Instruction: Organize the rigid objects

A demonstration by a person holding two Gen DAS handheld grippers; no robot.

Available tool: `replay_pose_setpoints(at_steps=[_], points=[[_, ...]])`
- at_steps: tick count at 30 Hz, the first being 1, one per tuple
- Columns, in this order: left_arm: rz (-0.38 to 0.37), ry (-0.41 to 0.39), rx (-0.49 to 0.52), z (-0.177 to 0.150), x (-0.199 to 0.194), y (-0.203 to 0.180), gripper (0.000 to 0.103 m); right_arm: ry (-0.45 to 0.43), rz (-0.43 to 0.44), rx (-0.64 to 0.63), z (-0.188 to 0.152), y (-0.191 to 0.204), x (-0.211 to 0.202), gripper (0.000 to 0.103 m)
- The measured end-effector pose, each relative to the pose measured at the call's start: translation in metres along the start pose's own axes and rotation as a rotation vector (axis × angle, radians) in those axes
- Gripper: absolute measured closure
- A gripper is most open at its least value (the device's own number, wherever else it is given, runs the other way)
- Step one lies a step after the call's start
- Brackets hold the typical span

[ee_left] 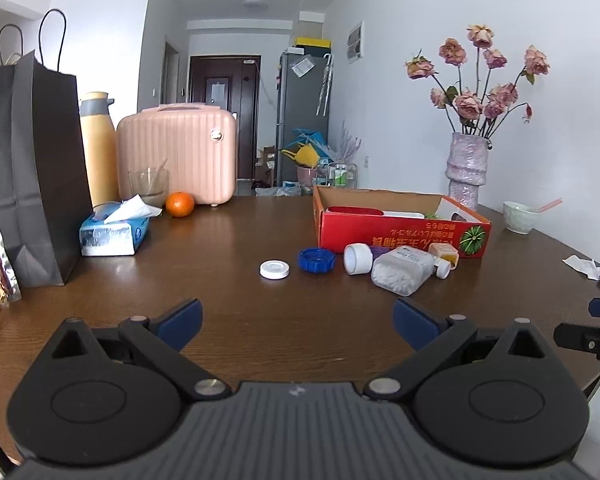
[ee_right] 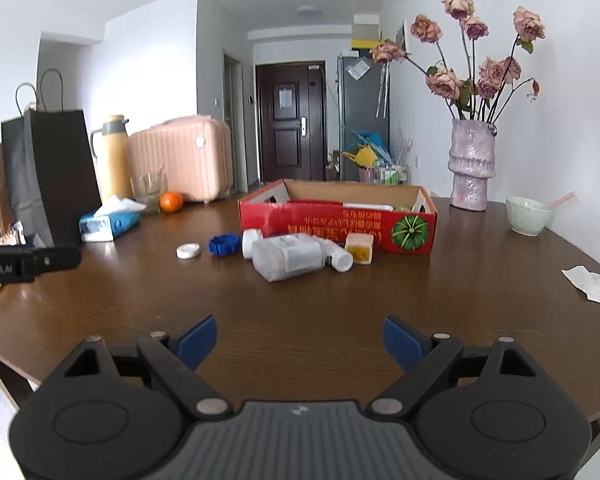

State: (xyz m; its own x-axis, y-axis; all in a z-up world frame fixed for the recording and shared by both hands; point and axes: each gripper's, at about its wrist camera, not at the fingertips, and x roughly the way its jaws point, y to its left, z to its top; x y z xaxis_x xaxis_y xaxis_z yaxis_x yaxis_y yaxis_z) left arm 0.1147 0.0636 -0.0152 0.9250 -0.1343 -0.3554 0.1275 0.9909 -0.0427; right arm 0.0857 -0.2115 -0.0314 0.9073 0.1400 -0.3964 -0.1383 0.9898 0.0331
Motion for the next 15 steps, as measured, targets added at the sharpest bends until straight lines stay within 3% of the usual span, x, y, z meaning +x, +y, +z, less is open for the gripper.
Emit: replay_pose_setpoints(at_steps=[5,7,10,12,15], points=[[0.009,0.021,0.029,0.005,0.036,0.007,0.000,-0.023,-0.035,0.014,-0.012,-0.015,0.025,0.013],[-0.007,0.031,0.055,0.021,0.063,0.003,0.000,-0.055,-0.056,0.015,-0.021,-0.025,0.036,0.013],[-0.146,0.019,0.072,0.069,0.115,-0.027,0.000,-0.079,-0.121,-0.005,-0.021,-0.037,0.046,0.014],[-0.235,0.077,0.087,0.101,0.141,-0.041,0.000,-0.081,-0.120,-0.022,0.001,-0.042,0.055,0.014],[-0.172,0.079,0.113,0.114,0.142,-0.031,0.000,-0.075,0.002,-0.001,0.049,-0.055,0.080,0.013]])
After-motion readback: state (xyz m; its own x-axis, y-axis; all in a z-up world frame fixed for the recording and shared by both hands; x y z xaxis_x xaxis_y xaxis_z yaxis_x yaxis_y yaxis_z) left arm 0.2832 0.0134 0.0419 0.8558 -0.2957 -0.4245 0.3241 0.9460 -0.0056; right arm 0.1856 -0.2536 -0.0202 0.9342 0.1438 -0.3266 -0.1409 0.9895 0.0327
